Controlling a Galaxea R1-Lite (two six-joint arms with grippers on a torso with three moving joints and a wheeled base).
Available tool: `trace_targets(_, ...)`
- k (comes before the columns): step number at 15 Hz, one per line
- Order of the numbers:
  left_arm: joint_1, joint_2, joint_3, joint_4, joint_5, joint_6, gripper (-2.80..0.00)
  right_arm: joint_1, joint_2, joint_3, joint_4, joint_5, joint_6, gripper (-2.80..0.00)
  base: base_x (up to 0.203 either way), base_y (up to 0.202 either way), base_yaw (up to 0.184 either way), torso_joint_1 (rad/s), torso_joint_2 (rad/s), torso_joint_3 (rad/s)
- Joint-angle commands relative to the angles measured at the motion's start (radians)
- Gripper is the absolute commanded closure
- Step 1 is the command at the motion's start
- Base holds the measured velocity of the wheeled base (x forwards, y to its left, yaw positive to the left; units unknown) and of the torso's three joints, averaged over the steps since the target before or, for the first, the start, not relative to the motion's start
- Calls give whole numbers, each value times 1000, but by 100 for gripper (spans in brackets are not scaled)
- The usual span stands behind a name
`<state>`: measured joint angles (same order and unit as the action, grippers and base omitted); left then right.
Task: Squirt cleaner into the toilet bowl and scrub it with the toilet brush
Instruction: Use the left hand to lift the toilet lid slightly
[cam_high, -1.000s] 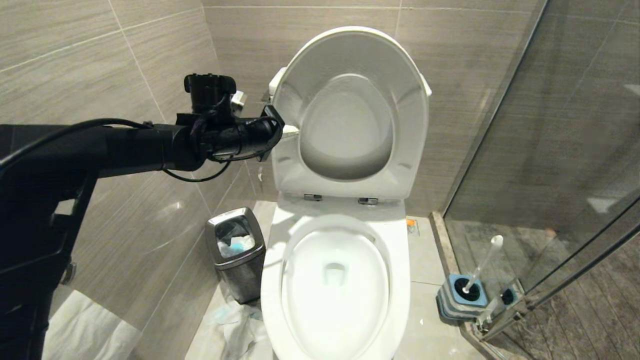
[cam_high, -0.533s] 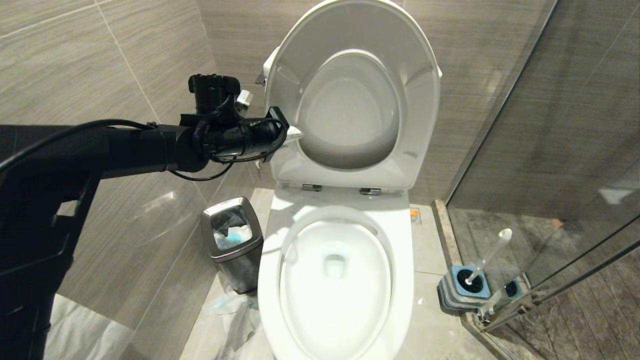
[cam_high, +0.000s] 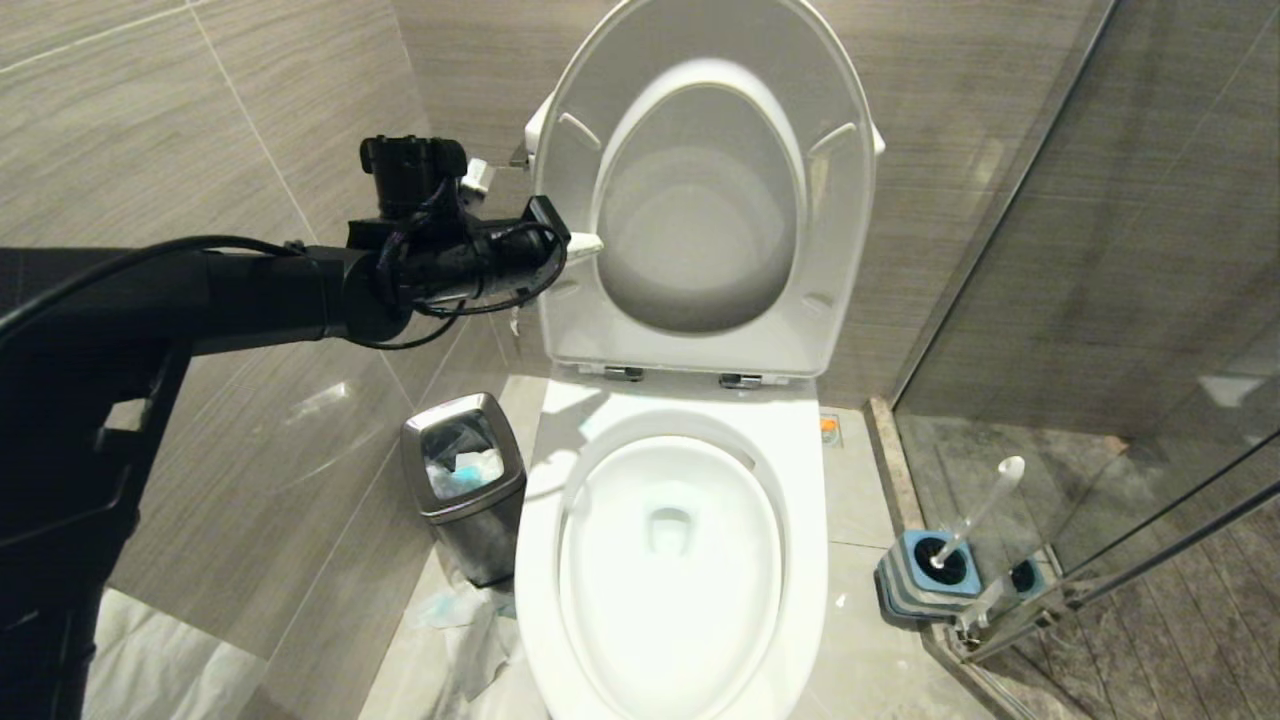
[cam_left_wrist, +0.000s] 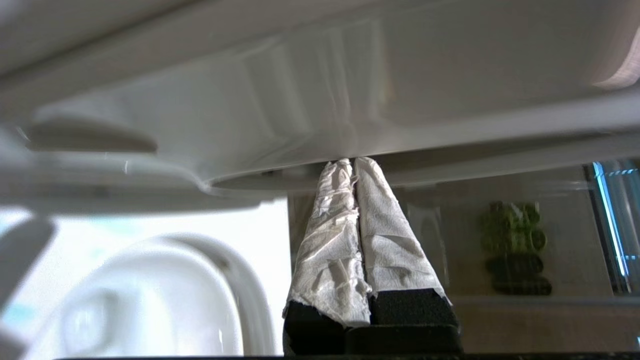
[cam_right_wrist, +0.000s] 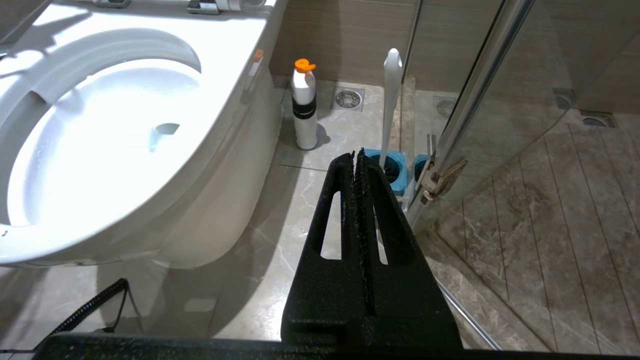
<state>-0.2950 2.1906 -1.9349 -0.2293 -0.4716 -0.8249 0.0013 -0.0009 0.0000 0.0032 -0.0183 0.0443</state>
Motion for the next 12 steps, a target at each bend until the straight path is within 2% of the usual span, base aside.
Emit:
trace_targets(1, 15, -4, -1, -105, 4, -6, 0, 0, 1, 2, 0, 0, 0, 0, 0, 0, 0, 0, 0, 0)
trace_targets(4, 20, -5, -1, -199, 10, -7, 0, 0, 1, 2, 0, 0, 0, 0, 0, 0, 0, 0, 0, 0)
trace_targets(12, -12, -26, 2, -204, 0, 7, 0, 0, 1, 2, 0, 0, 0, 0, 0, 0, 0, 0, 0, 0)
